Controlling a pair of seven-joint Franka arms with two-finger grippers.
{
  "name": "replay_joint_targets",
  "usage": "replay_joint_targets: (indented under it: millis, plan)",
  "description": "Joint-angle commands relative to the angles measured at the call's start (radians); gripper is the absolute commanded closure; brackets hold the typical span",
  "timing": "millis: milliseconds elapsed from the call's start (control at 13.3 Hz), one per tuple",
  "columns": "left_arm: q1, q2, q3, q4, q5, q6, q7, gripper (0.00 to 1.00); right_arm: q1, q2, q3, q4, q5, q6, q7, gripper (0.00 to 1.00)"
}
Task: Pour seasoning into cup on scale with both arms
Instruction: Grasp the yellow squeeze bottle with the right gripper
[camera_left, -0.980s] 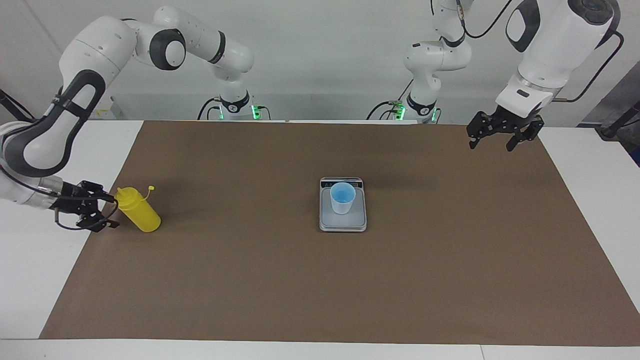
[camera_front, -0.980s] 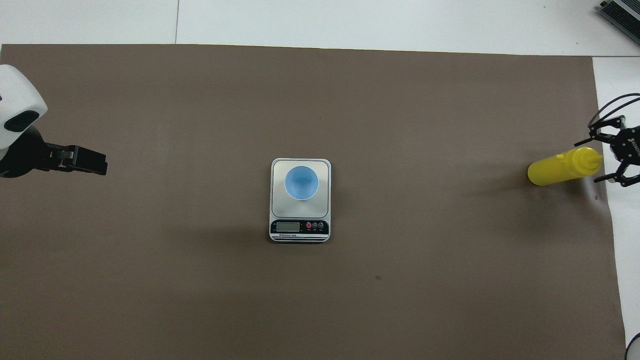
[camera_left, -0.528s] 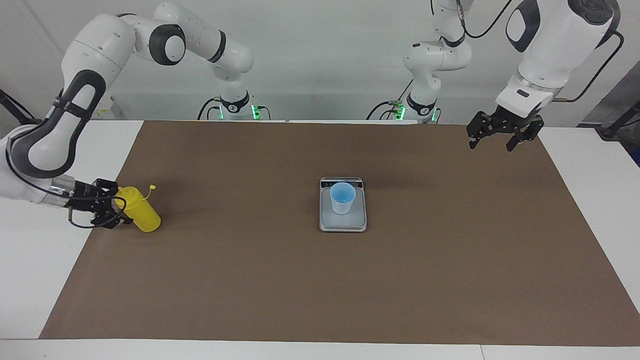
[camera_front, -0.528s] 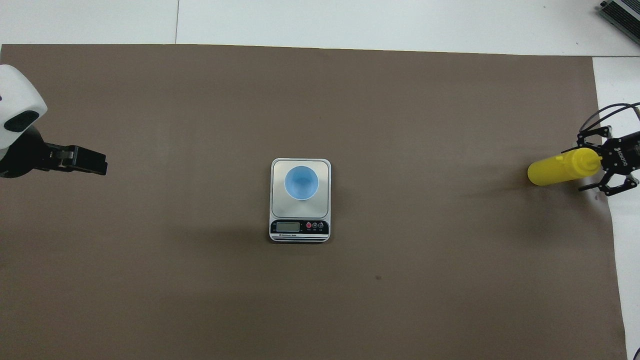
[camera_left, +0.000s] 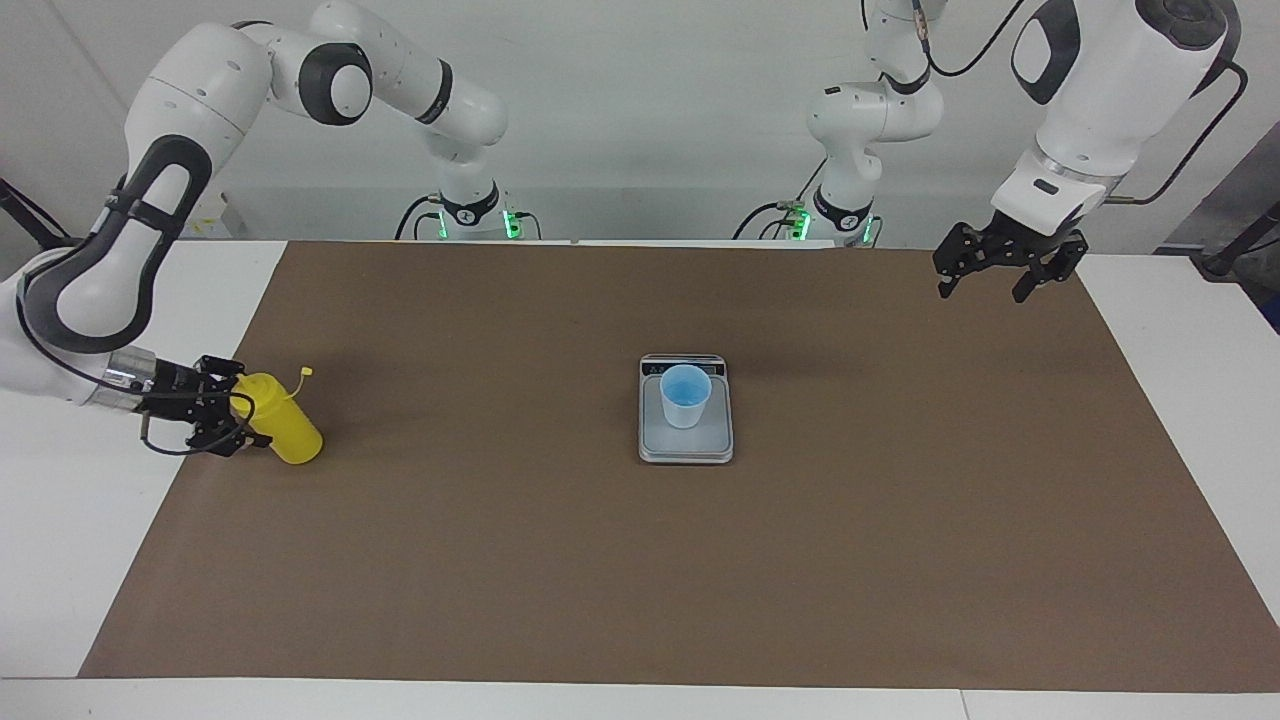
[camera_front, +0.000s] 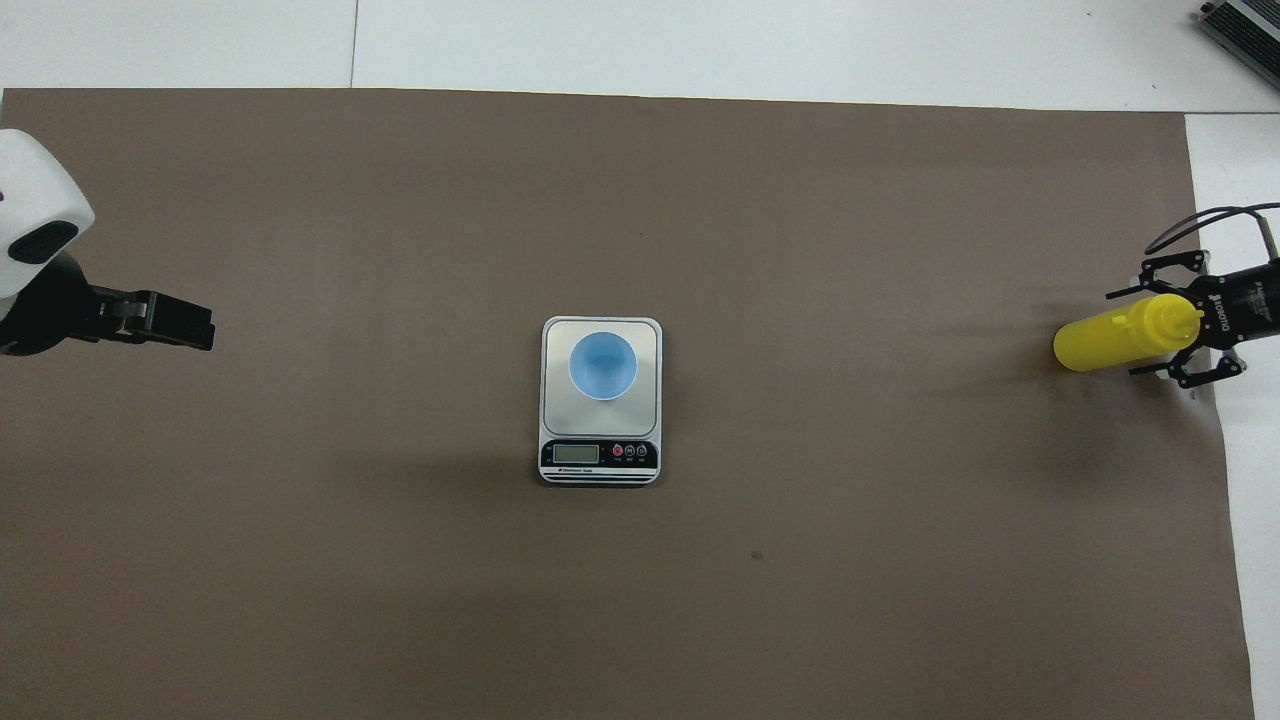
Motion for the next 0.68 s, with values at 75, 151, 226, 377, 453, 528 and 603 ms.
replay_joint_targets:
  millis: [75, 151, 226, 377, 453, 528, 603]
  plan:
    - [0.011, -0.029, -0.005, -0.029, -0.012, -0.005, -0.007, 0.0, -0.008, -0.046, 0.008, -0.058, 0.036, 0.017, 0.051, 0.0]
    - [0.011, -0.029, -0.005, -0.028, -0.012, -0.005, -0.007, 0.0, -0.006, -0.048, 0.008, -0.058, 0.058, 0.001, 0.056, 0.22]
    - [0.011, -0.029, -0.005, -0.028, -0.012, -0.005, -0.007, 0.0, -0.006, -0.048, 0.008, -0.058, 0.069, -0.002, 0.07, 0.61]
    - [0.011, -0.029, -0.005, -0.028, -0.012, -0.005, -0.007, 0.0, -0.005, -0.048, 0.008, -0.058, 0.071, 0.006, 0.135, 0.75]
    - [0.011, -0.029, -0.005, -0.029, -0.012, -0.005, -0.007, 0.0, -0.003, -0.048, 0.008, -0.058, 0.071, 0.007, 0.149, 0.79]
    - [0.011, -0.029, -0.005, -0.028, -0.012, -0.005, -0.007, 0.0, -0.003, -0.048, 0.01, -0.058, 0.071, 0.003, 0.151, 0.86]
    - [0.011, -0.029, -0.005, -0.029, -0.012, -0.005, -0.007, 0.0, -0.002, -0.049, 0.011, -0.057, 0.071, 0.003, 0.162, 0.94]
